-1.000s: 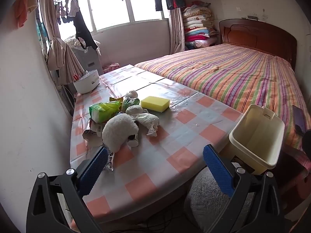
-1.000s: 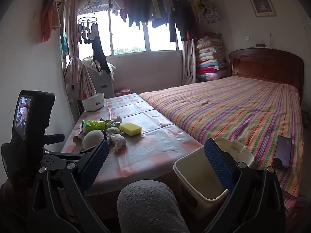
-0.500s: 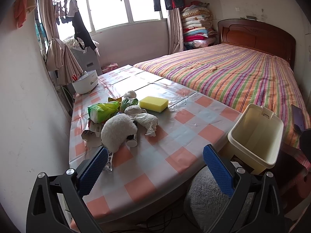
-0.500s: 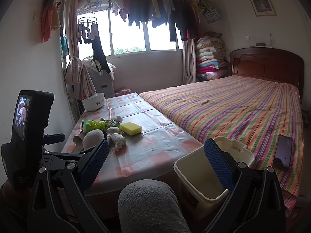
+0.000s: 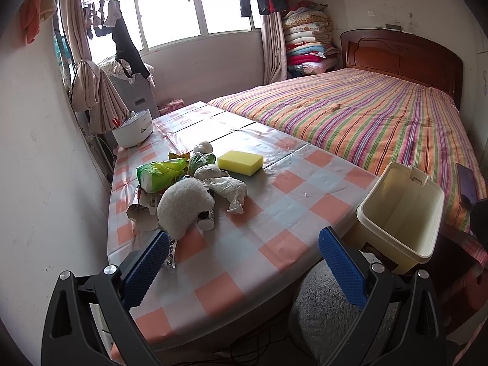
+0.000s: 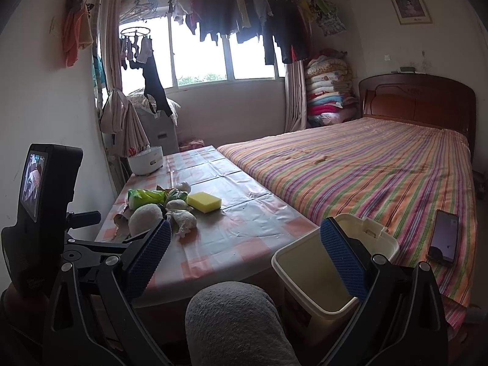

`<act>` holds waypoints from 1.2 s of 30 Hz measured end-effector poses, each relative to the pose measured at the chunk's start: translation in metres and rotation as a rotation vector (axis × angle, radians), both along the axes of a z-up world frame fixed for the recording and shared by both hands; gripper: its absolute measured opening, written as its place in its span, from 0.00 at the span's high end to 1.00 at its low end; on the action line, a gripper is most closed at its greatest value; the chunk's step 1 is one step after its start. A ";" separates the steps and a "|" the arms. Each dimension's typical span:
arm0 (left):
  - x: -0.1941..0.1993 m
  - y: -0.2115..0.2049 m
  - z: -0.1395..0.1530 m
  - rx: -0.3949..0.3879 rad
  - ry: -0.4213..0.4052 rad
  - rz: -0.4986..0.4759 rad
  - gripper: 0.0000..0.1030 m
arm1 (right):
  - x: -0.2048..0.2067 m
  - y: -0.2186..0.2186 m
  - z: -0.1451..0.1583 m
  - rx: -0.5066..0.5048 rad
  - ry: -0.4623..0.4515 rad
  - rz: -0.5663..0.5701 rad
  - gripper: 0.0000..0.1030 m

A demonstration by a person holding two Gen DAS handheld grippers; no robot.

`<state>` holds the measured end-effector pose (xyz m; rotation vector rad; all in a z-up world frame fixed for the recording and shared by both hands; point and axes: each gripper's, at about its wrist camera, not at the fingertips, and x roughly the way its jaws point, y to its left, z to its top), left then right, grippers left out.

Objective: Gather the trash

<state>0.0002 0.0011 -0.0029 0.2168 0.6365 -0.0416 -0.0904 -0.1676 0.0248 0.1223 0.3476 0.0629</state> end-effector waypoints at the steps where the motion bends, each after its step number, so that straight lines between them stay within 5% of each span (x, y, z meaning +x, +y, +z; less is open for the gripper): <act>1: 0.000 0.001 0.000 -0.001 -0.001 0.000 0.07 | 0.000 0.000 0.000 0.001 0.001 -0.001 0.06; 36: -0.001 0.001 -0.001 -0.004 0.002 -0.001 0.07 | 0.002 0.002 -0.003 0.008 0.016 0.005 0.06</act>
